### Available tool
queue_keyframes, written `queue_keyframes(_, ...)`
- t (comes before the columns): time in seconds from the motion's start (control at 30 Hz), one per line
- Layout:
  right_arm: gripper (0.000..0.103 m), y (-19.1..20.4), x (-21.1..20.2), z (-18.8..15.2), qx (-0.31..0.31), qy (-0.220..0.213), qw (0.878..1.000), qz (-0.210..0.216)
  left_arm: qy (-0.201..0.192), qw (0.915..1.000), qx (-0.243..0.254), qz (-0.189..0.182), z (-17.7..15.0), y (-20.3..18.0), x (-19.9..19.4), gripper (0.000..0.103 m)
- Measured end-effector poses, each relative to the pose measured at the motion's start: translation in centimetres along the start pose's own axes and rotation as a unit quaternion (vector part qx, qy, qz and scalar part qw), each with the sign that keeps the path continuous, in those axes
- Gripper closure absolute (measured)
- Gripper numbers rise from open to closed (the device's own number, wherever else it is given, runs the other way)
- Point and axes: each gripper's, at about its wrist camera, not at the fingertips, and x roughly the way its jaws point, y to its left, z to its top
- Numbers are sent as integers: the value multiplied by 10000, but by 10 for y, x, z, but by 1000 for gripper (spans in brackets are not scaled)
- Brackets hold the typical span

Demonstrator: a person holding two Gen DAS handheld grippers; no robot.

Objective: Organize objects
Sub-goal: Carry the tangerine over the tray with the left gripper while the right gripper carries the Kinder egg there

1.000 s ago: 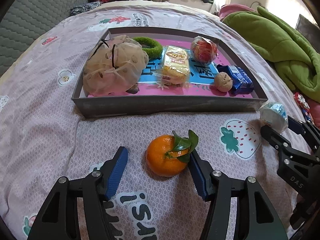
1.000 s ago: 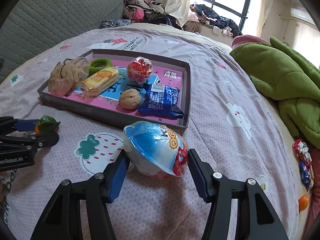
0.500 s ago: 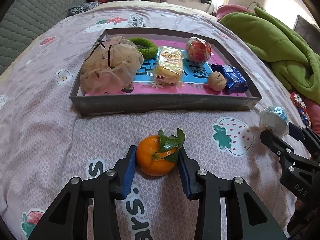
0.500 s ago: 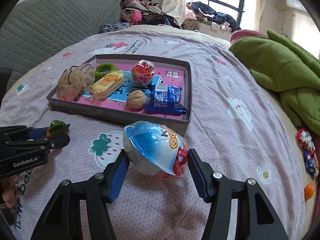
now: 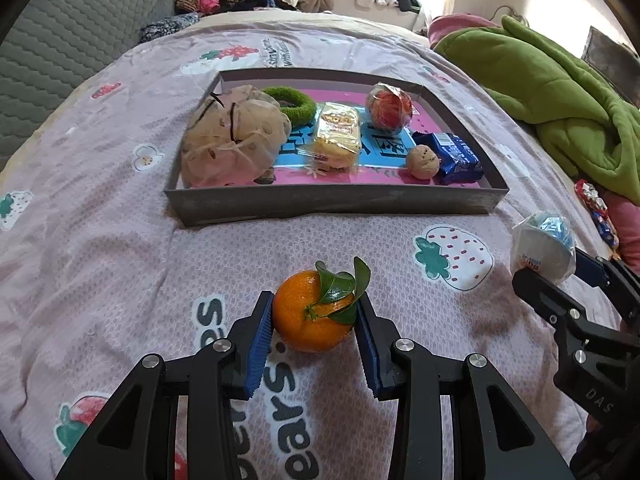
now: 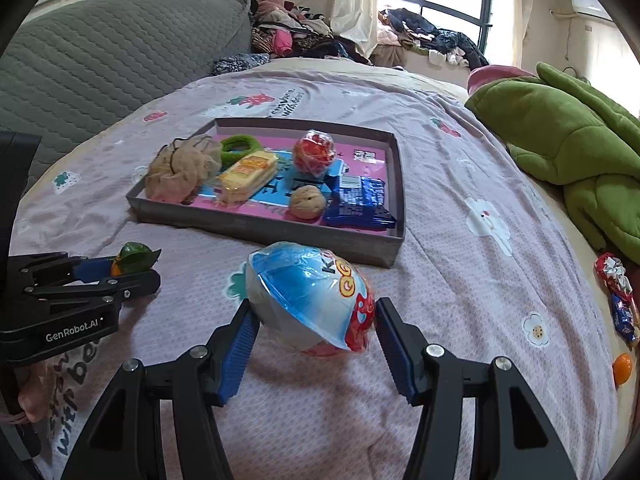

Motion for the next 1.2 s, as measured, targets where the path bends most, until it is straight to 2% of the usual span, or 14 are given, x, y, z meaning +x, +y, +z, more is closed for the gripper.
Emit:
queue_keyframes(0.27,44,14,-18,6,-24,-163,9998,126,-165,9998,-65,22,3,9,-22,63)
queue_keyframes(0.63,44,13,-42,46,-57,-544,9984,175,-539,9985,-15,40,34,9,-53,63)
queue_keyframes(0.87,44,13,-49,79,-202,-803,9965,103,-728,9973,73,74,64,6,-59,63)
queue_keyframes(1.2,44,13,-41,129,-247,-1119,9934,29,-1031,9942,199,225,125,17,-63,63)
